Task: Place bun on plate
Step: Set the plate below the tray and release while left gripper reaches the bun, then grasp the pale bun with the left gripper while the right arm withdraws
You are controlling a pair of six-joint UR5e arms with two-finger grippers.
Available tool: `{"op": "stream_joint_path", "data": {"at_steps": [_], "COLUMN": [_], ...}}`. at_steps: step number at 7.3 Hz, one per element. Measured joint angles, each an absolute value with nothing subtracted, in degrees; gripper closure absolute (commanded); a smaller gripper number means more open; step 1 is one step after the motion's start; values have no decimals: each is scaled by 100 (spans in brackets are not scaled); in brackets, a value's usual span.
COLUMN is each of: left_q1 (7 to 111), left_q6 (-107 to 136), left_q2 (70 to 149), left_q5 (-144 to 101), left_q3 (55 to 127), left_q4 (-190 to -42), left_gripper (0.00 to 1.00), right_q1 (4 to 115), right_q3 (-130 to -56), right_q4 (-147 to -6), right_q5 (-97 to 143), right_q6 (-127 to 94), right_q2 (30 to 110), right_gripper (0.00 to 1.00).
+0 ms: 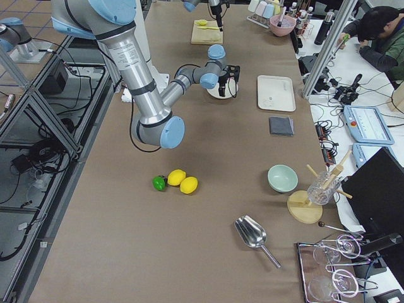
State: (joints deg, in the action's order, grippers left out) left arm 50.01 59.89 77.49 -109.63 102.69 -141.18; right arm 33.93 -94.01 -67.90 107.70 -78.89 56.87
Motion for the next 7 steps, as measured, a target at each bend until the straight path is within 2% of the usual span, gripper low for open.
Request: {"op": "stream_joint_path", "data": {"at_steps": [2,3,5,7], "left_q1": [4694,4555,4367,4322], "left_q6": [6001,6001,5991,5967], "left_q2": [7572,7519,7485,7480], "left_q5": [-10716,-10628,-10558,-10548], "left_q3": [10270,10263,10241,10222], "left_q4": [-14162,-14166,-14168,-14168], "left_gripper": [3,11,37,52], "right_q1": [3765,3861,4007,4180], "right_q3": [-9492,-9544,-9612,-9625], "right_q4": [-6805,-6806,-6810,-6811], "right_q5": [11160,11241,11374,11578], "right_q6": [-7855,-7841,-7827,-7798], "right_q2": [5711,5712,5718,5745], "right_gripper": [1,1,1,1]}}
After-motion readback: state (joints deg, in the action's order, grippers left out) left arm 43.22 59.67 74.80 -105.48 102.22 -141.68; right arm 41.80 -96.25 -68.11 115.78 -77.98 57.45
